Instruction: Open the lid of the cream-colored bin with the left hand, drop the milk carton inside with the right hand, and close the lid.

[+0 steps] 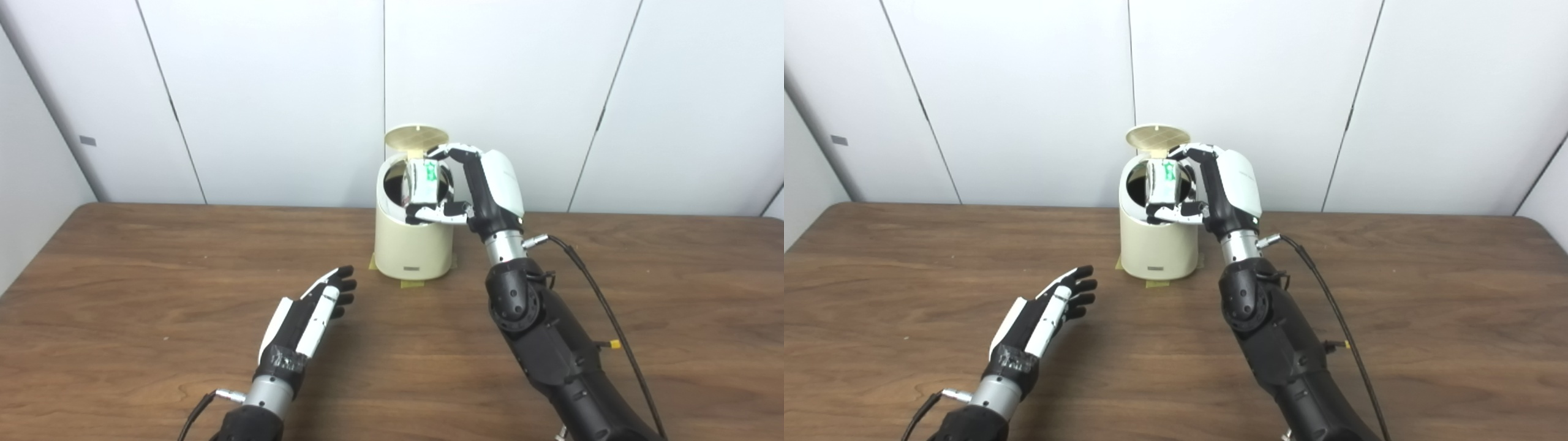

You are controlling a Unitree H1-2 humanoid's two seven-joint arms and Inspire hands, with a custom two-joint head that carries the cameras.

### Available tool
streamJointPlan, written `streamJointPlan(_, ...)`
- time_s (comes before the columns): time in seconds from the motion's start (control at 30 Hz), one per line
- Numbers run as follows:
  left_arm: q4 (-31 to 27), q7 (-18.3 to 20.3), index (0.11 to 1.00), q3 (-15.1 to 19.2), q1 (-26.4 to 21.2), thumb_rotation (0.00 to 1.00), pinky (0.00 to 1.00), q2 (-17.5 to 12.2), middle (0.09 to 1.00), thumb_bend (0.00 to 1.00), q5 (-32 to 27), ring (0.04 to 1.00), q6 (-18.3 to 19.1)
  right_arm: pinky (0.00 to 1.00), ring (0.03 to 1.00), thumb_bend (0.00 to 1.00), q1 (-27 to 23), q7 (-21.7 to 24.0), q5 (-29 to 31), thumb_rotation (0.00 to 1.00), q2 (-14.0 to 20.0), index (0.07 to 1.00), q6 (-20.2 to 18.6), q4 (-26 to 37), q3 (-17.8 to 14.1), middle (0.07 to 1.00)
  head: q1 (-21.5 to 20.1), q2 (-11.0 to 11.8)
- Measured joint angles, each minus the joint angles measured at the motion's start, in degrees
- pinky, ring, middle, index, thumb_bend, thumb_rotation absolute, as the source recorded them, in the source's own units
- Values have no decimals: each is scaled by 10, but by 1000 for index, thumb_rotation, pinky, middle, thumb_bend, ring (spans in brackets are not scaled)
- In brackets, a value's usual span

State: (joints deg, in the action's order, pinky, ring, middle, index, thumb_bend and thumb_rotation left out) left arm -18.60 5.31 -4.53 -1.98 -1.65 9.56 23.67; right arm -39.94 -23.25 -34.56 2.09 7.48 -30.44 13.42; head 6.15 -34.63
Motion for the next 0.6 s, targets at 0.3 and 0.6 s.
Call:
streamJointPlan(0.3, 2, 0, 883, -5, -1, 914, 847, -6, 859, 391, -1, 848, -1, 747, 732, 524, 0, 8, 5, 138, 1, 494, -3, 4, -2, 704, -3, 3)
streamJointPlan(0.6, 6, 0, 875, -8, -4, 890, 856, -11, 873, 350, 1, 861, -1, 629, 670, 523, 0, -2, 19, 135, 6, 493, 24, -6, -7, 650, -2, 5)
